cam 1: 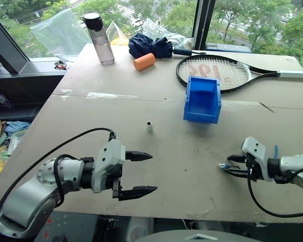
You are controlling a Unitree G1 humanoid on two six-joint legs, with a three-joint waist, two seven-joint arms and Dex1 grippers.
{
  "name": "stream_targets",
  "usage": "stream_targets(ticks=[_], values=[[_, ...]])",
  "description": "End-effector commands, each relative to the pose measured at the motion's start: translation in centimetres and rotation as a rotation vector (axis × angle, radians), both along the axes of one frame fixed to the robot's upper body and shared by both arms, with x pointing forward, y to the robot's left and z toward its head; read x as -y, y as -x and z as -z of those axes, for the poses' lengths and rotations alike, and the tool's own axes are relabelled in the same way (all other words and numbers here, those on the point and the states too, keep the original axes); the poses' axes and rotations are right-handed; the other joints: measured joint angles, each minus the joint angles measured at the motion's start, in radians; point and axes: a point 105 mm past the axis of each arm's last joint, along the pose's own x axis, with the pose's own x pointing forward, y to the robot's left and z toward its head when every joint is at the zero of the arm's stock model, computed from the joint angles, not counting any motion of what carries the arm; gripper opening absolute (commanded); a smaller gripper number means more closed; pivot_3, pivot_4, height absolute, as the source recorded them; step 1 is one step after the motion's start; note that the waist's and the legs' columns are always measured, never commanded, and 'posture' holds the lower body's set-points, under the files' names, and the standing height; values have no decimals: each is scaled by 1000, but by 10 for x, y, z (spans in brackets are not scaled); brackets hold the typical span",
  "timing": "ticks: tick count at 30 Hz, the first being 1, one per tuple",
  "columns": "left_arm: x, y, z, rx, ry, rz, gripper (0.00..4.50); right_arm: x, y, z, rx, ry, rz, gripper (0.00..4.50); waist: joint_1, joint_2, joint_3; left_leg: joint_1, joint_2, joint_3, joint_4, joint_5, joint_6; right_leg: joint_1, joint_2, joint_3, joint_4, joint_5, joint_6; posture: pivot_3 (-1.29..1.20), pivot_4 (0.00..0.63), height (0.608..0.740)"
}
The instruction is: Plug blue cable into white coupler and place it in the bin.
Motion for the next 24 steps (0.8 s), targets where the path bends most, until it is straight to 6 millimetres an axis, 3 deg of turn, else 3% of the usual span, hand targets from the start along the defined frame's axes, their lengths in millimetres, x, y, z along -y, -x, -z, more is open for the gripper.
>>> stream_targets(ticks=[1,2,6,9,15,19,20,22,24], values=[[6,0,-5,36,-6,27,4500,-5,7,11,-28,-8,-26,209,0,-2,-1,0,0,-1,0,0,0,0,0,0,0,0,0,0,150,740],[6,-1,-5,36,-6,26,4500,-8,7,10,-18,-11,-39,22,0,-3,-2,0,0,-1,0,0,0,0,1,0,0,0,0,0,150,740],[6,-7,-5,41,-4,10,4500,-28,4,4,30,-35,-103,22,-6,-4,-3,1,2,-2,0,0,0,2,3,0,1,0,0,0,150,740],[4,-13,-4,41,-1,-15,4500,-51,-10,-5,87,-54,-153,22,-23,-4,-3,2,7,-1,0,0,0,2,8,0,1,0,0,0,150,740],[-2,-39,2,98,-44,-89,4500,-119,-44,-24,152,-48,-338,22,-26,3,1,2,7,-6,0,0,0,-1,12,1,4,3,-4,0,150,740],[-1,-53,7,121,-80,-113,4500,-137,-54,-21,136,-13,-416,22,-12,2,1,0,7,-7,1,0,0,-1,12,0,3,3,-4,0,150,740],[-1,-57,10,126,-98,-129,4500,-138,-57,-19,131,-7,-416,621,-6,2,1,-1,7,-7,1,0,0,-1,12,0,2,3,-4,0,150,740],[-2,-48,20,131,-151,-113,4500,-129,-58,-14,132,20,-419,1146,-2,2,1,-2,6,-6,1,0,0,-1,11,0,2,3,-4,0,150,740],[5,-46,23,144,-156,-77,4500,-119,-53,-21,162,-5,-402,2041,2,3,1,-2,6,-3,1,0,0,-2,10,2,2,3,-4,0,150,740]])
